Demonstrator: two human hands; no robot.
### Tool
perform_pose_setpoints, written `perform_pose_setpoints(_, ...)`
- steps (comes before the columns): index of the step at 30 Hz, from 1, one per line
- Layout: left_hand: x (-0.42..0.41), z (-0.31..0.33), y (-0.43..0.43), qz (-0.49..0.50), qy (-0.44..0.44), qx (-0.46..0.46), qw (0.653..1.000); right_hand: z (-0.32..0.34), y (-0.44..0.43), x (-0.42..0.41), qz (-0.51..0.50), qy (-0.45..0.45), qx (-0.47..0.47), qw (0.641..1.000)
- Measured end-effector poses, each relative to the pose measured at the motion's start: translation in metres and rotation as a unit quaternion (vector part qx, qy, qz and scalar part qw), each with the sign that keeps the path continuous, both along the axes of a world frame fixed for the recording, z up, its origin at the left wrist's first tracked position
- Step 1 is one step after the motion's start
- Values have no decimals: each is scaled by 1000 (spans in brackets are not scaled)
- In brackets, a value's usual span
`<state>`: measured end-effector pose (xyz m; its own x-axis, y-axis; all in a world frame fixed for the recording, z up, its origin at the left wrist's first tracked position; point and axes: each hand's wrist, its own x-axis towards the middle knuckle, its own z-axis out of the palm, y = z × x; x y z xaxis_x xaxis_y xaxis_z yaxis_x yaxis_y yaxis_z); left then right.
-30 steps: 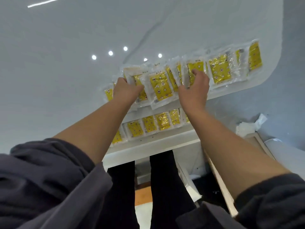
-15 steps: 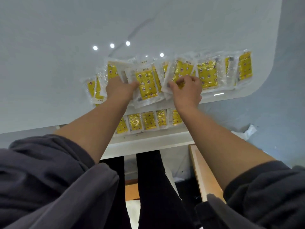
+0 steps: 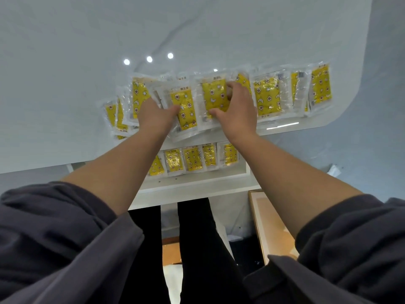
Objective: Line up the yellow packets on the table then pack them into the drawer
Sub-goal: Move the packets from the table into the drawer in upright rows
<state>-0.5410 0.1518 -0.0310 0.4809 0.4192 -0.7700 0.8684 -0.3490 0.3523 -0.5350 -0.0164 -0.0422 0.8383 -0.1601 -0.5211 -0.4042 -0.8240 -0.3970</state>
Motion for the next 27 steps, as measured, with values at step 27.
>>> perform_pose_setpoints(27,-10,12,21,61,-15,-42,997,0,29,-2,-28,131,-54,990)
